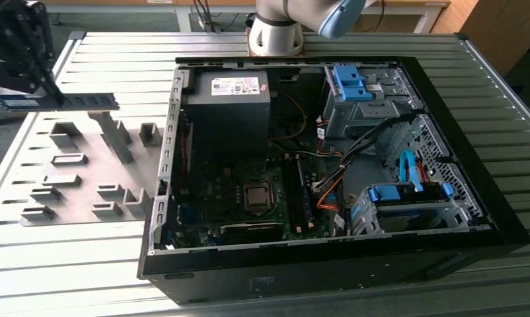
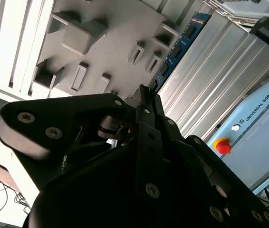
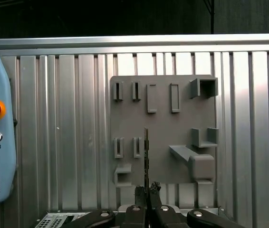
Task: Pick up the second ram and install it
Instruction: 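Pick up the second ram and move it above second insertion slot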
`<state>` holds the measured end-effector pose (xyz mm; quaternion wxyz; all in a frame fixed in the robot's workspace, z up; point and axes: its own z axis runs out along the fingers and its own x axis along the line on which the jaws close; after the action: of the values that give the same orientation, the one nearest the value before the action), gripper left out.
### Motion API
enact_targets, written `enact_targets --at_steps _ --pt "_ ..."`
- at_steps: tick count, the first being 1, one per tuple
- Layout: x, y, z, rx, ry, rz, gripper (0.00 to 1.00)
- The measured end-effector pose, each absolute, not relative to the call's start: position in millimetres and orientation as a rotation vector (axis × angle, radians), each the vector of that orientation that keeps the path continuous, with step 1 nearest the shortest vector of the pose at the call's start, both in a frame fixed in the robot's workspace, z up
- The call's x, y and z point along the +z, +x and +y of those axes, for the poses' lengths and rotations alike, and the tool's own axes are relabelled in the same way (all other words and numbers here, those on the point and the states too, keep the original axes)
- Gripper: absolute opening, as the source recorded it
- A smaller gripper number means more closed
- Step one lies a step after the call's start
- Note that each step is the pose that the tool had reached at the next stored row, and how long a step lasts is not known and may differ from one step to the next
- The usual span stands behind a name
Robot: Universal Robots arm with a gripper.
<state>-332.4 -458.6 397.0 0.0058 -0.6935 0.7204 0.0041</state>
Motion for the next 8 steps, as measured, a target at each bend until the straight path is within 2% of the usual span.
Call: enact_targets --at_steps 8 --pt "396.5 -300.1 -458.6 0.013 -2.171 2.255 0.14"
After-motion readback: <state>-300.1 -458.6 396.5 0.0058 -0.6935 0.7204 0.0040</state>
